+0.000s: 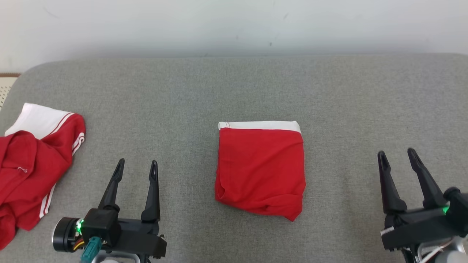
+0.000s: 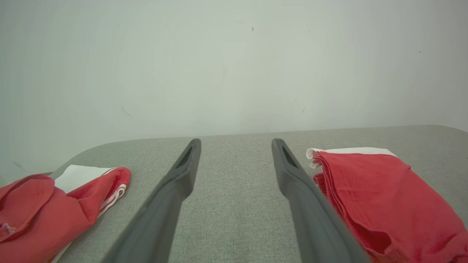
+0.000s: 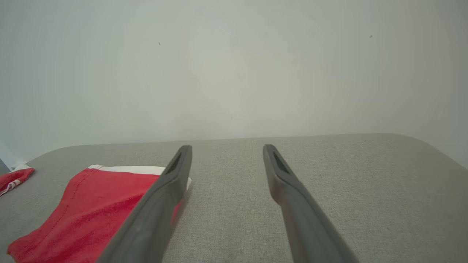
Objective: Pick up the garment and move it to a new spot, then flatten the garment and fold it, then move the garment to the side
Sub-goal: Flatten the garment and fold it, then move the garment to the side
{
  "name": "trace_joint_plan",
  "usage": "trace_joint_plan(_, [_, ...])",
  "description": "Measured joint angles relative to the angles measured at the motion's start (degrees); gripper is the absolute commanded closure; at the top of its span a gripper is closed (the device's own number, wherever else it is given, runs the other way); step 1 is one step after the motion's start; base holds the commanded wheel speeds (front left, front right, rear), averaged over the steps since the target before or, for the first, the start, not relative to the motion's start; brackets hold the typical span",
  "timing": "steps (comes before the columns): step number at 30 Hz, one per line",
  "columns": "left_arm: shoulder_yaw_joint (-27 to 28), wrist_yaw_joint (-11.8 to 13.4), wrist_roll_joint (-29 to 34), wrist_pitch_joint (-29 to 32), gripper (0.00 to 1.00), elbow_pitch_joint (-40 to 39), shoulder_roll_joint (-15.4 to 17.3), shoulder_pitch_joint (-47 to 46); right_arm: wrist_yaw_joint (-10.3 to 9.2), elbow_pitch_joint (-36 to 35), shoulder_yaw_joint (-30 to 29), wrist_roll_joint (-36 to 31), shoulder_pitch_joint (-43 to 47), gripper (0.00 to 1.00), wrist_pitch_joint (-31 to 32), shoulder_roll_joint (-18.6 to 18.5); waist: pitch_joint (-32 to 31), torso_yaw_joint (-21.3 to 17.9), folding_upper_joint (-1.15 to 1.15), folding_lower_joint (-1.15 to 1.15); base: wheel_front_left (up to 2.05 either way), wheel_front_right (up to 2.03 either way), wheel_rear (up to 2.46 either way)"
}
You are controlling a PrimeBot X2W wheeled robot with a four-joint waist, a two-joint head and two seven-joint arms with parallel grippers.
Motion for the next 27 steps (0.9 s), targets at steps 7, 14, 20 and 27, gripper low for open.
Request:
trace_joint_plan(7, [0.0, 0.1, -0.1, 0.5, 0.00, -0.2, 1.0, 1.6, 0.00, -1.4, -2.3, -1.0, 4.8, 0.00, 2.3, 1.2, -1.7, -0.7, 0.00, 0.00, 0.00, 0.00, 0.00])
trace_joint_plan(14, [-0.2, 0.3, -0.3, 1.1, 0.00, -0.6, 1.7, 2.9, 0.00, -2.5, -3.3, -1.1, 7.3, 0.00, 3.8, 2.4, -3.1, -1.1, 0.00, -0.01, 0.00, 0.00, 0.00])
trace_joint_plan(20, [-0.5, 0.4, -0.4, 1.1, 0.00, -1.1, 1.8, 2.9, 0.00, -3.1, -3.6, -1.3, 7.8, 0.00, 4.6, 2.7, -3.2, -0.5, 0.00, -0.01, 0.00, 0.00, 0.00])
trace_joint_plan(27, [-1.0, 0.7, -0.5, 1.1, 0.00, -1.2, 1.6, 2.8, 0.00, -3.0, -3.5, -1.0, 7.5, 0.00, 5.5, 2.1, -2.8, 0.7, 0.00, -0.01, 0.00, 0.00, 0.00])
